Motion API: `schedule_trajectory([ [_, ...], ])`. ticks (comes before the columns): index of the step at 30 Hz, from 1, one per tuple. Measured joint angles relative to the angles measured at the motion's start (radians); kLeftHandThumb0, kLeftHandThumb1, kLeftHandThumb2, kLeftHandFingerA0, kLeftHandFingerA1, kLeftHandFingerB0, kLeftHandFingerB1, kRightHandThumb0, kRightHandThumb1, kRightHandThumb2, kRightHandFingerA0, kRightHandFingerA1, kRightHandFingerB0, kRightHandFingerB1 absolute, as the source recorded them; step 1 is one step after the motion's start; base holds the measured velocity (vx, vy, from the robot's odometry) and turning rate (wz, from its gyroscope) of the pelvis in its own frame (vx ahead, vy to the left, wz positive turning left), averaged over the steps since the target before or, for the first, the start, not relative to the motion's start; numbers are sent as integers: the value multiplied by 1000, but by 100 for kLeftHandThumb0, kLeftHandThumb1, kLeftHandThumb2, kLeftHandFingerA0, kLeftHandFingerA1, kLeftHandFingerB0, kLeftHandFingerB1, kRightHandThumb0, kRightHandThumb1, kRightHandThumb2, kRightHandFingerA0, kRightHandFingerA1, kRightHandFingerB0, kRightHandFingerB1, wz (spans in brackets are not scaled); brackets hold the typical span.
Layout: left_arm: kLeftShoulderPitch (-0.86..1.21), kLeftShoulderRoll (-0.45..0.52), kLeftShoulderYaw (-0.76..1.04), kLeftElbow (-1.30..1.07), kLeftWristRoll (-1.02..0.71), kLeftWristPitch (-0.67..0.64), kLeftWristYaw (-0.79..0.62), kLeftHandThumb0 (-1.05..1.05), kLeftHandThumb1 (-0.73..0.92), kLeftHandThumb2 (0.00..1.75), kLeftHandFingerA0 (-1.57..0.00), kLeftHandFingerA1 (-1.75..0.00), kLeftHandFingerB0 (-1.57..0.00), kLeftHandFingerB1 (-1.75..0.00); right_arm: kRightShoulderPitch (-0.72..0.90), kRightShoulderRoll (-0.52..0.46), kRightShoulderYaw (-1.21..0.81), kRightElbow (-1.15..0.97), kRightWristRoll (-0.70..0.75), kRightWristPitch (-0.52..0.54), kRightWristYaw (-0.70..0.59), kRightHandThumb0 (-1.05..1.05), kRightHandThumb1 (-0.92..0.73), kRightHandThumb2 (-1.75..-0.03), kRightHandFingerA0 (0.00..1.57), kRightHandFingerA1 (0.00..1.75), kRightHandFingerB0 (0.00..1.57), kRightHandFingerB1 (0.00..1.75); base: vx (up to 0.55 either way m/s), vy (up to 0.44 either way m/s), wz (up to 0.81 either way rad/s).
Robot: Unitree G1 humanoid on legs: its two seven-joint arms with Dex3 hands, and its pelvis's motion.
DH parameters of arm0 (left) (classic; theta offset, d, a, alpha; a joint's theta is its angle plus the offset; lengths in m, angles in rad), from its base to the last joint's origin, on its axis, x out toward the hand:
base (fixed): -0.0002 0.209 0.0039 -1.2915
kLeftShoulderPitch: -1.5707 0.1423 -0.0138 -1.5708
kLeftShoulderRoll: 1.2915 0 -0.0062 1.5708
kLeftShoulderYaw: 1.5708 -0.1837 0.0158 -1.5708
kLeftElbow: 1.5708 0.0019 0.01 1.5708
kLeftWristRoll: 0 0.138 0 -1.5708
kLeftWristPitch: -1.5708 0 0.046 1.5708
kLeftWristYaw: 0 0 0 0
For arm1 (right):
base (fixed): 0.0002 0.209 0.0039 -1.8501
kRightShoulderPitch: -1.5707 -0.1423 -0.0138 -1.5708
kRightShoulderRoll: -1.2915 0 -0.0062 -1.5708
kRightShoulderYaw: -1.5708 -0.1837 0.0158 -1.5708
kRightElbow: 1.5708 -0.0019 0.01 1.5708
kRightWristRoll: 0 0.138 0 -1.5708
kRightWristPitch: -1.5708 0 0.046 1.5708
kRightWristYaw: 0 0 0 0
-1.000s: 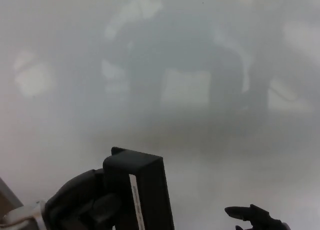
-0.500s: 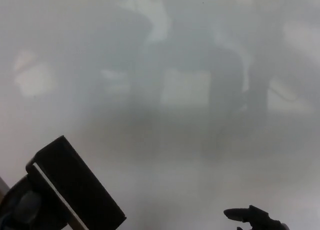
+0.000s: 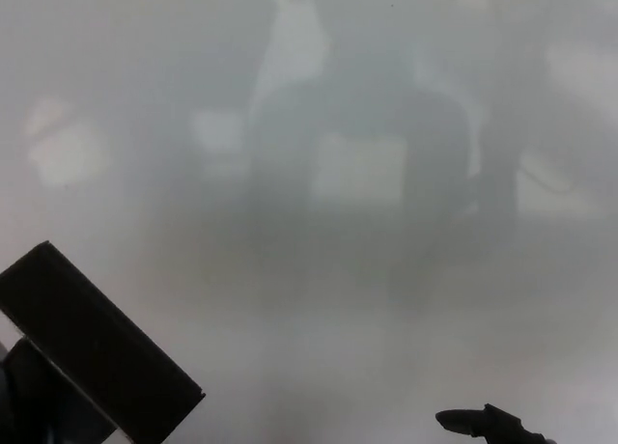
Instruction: A magnetic marker holder is on the left hand side of the white board, the robot put the index and middle finger into the opening of the container and pull off the magnetic holder and hand it to a human on the left hand side.
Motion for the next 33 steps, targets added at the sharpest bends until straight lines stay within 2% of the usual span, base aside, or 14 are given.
schedule_trajectory([
  [4,-4,-23,18,-10,-55,25,24,-47,54,57,-96,-84,-94,-49,3,-1,1,1,-4,4,-10,-50,-81,-65,90,59,69,45,0,0,0],
  [5,-5,-26,20,-14,-72,33,32,-44,56,58,-77,-50,-79,-46,3,-2,3,1,-7,5,-13,-48,-66,-104,87,74,63,63,0,0,0],
  [7,-7,-28,27,-27,-107,53,52,-44,51,57,-70,-43,-79,-45,3,-3,5,1,-10,7,-19,-48,-66,-104,87,75,63,63,0,0,0],
  [8,-8,-28,29,-28,-113,56,56,-49,34,73,-43,-50,-60,-53,3,-3,5,1,-10,8,-19,-48,-65,-104,87,75,63,64,0,0,0],
  [13,-8,-29,41,-37,-189,92,92,-65,31,68,-8,-39,-17,-46,4,-4,5,3,-11,12,-25,-47,-66,-104,87,74,62,63,0,0,0],
  [14,-8,-29,39,-37,-204,93,91,-34,4,74,0,-50,-4,-51,5,-6,7,3,-13,13,-29,-48,-67,-104,88,74,63,63,0,0,0],
  [18,-11,-19,24,-33,-250,93,76,-67,29,63,-12,-38,-13,-43,5,-10,9,4,-17,19,-44,-46,-65,-103,87,74,63,64,0,0,0],
  [19,-11,-16,20,-32,-261,93,74,-66,28,64,-12,-38,-14,-43,5,-10,9,4,-18,20,-47,-51,-80,-64,90,60,71,45,0,0,0],
  [20,-11,-14,18,-31,-268,93,73,-68,28,65,-12,-39,-14,-44,5,-11,9,4,-19,21,-49,-51,-80,-64,90,61,72,46,0,0,0],
  [25,-10,-4,6,-25,-303,91,67,-68,28,66,-15,-40,-17,-44,5,-11,14,5,-23,23,-60,-51,-80,-65,90,60,71,46,0,0,0],
  [26,-9,-1,3,-25,-309,90,66,-68,27,64,-19,-39,-20,-45,5,-11,14,5,-23,24,-61,-46,-65,-104,87,75,62,64,0,0,0],
  [31,-4,7,-11,-25,-327,82,64,-67,26,63,-21,-38,-22,-46,5,-11,16,5,-24,25,-66,-46,-65,-104,86,75,63,64,0,0,0],
  [32,-3,8,-14,-25,-331,80,64,-67,27,64,-21,-38,-23,-47,5,-11,16,5,-25,25,-67,-49,-80,-64,90,60,72,46,0,0,0],
  [33,-1,8,-17,-26,-335,76,64,-67,27,64,-21,-38,-23,-47,5,-11,16,5,-25,25,-67,-49,-80,-64,90,60,72,46,0,0,0],
])
